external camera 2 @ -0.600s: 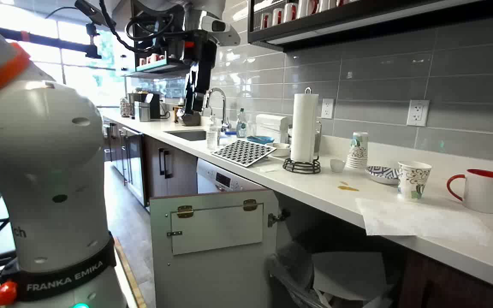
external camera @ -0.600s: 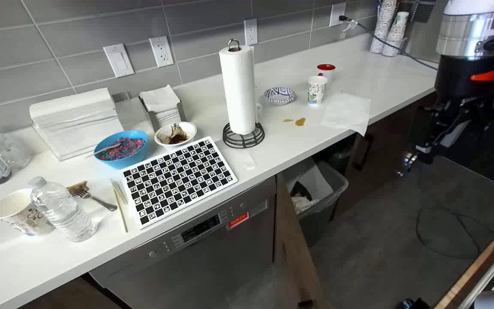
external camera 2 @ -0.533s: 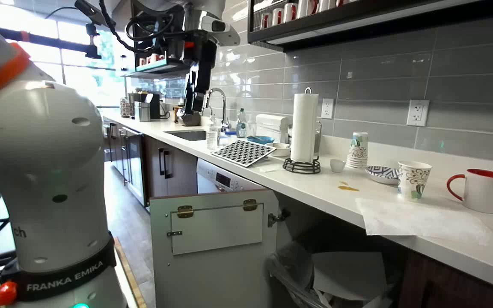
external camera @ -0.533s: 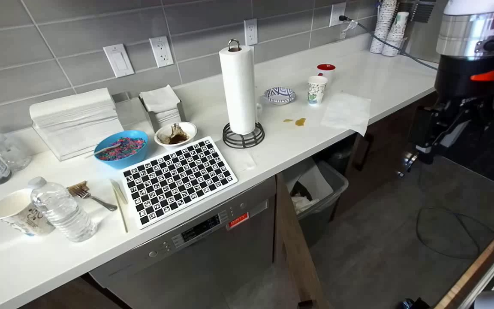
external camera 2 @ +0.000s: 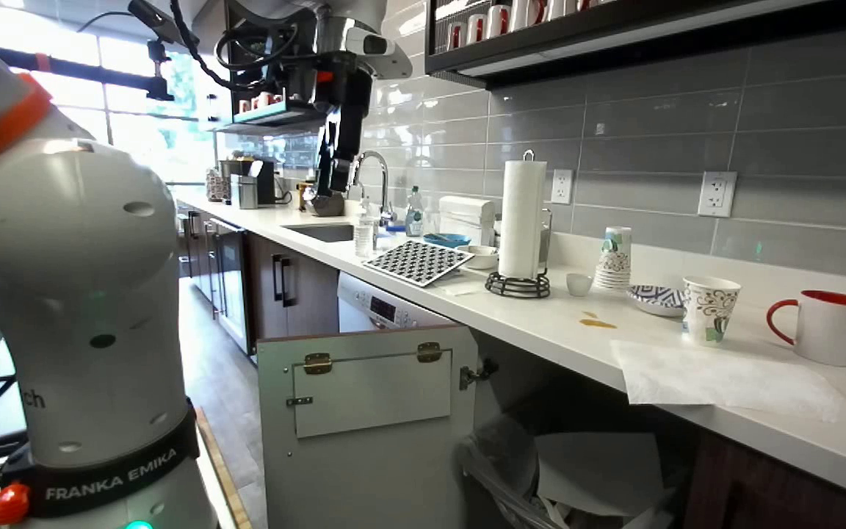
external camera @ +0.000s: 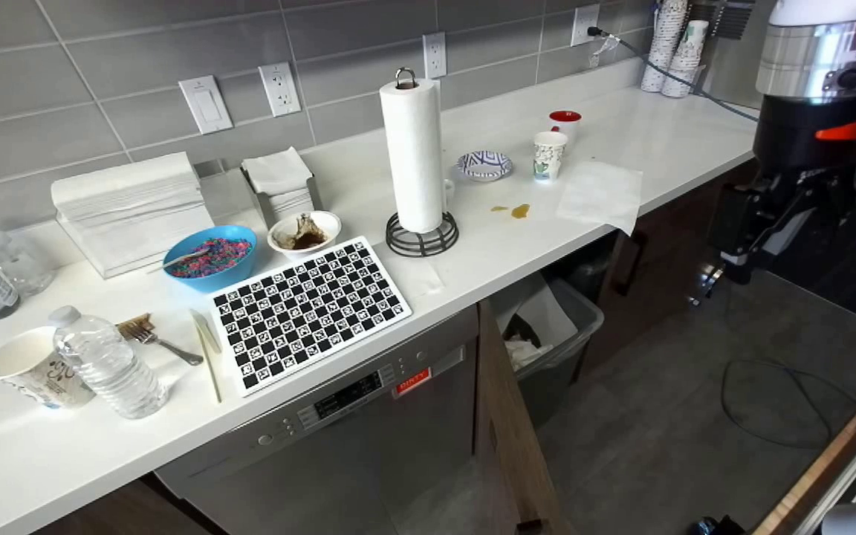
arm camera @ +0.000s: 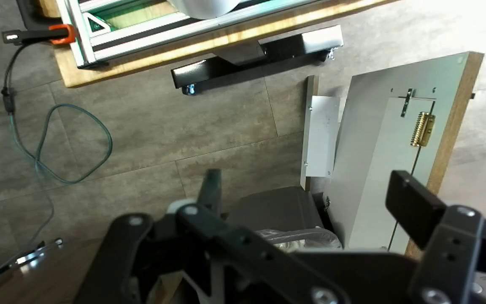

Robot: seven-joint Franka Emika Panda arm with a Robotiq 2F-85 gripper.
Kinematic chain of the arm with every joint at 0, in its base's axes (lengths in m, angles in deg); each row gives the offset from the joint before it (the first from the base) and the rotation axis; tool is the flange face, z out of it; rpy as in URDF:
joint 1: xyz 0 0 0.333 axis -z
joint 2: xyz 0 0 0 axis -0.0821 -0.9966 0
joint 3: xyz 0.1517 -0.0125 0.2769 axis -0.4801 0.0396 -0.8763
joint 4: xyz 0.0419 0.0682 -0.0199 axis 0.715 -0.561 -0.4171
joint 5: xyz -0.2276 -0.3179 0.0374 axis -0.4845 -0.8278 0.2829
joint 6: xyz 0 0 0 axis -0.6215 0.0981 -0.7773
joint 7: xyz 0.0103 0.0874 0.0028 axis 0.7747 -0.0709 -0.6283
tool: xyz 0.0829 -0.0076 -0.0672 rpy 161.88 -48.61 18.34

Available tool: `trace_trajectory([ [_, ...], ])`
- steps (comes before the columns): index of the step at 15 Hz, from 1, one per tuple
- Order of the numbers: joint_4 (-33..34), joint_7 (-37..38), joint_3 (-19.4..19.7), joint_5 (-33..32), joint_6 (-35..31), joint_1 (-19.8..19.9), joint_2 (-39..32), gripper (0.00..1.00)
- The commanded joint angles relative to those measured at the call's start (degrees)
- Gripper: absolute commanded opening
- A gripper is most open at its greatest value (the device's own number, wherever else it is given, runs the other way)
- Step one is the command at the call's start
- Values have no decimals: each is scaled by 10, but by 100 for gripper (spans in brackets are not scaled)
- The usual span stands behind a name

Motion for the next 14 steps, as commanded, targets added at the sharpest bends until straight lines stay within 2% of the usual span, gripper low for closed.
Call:
trace_trajectory([
  [1,-16,38,8,-16,-38,36,8,100],
  [5,-44,8,77,-1,-169,73,9,100],
  [9,-44,-56,127,-19,-304,101,-80,100],
  [12,-28,-70,131,-24,-377,106,-164,100],
  [14,-10,-56,115,-37,-417,106,-221,100],
])
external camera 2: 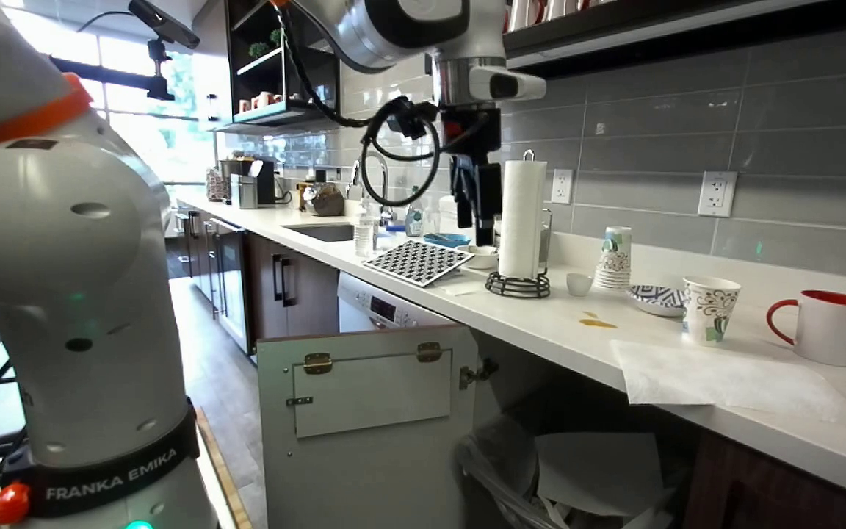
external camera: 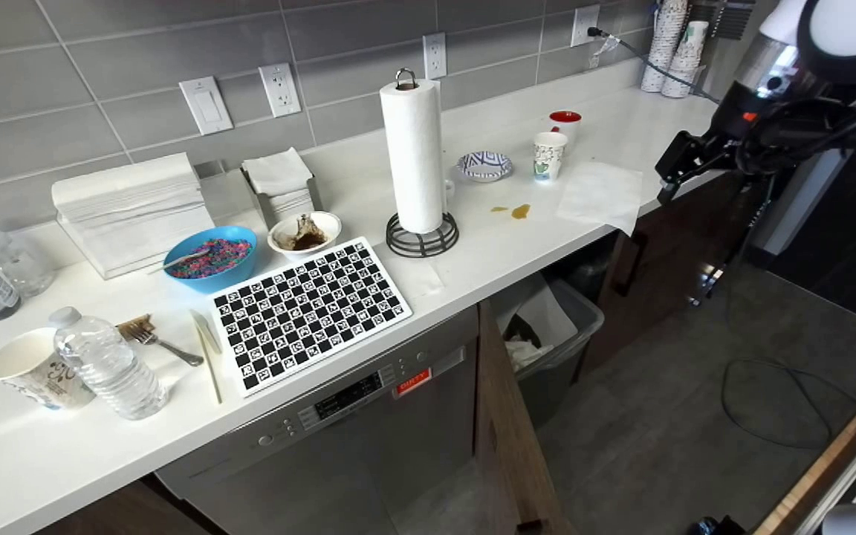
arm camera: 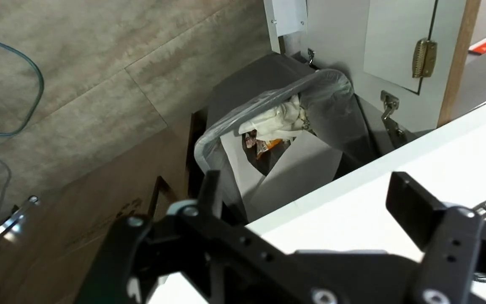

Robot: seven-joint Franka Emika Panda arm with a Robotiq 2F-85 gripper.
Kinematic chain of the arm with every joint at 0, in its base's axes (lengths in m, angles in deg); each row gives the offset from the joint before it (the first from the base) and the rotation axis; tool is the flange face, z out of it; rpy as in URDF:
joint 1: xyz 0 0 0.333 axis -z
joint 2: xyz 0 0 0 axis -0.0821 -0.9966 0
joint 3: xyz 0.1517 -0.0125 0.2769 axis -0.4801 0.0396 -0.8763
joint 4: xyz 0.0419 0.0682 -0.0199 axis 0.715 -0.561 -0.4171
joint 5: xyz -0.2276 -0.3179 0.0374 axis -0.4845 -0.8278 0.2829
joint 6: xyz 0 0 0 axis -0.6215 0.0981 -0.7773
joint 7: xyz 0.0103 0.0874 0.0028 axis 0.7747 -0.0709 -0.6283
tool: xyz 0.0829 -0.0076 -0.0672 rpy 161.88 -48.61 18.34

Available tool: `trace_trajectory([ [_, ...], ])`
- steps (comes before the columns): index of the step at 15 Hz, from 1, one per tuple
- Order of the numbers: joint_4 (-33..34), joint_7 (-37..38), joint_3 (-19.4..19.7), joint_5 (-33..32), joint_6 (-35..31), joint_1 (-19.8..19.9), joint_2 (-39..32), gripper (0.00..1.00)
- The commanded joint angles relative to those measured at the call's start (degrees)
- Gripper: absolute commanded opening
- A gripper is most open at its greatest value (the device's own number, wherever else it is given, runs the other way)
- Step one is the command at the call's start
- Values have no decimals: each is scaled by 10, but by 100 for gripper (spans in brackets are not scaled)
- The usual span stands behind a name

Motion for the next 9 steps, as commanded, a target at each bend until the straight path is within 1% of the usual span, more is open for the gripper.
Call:
trace_trajectory([
  [1,51,23,-19,-17,-43,-2,-120,100],
  [2,14,5,-5,-8,-34,-5,-55,100],
  [5,42,13,-11,-10,-41,-9,-112,100],
  [9,50,13,-11,-11,-41,-9,-118,100],
])
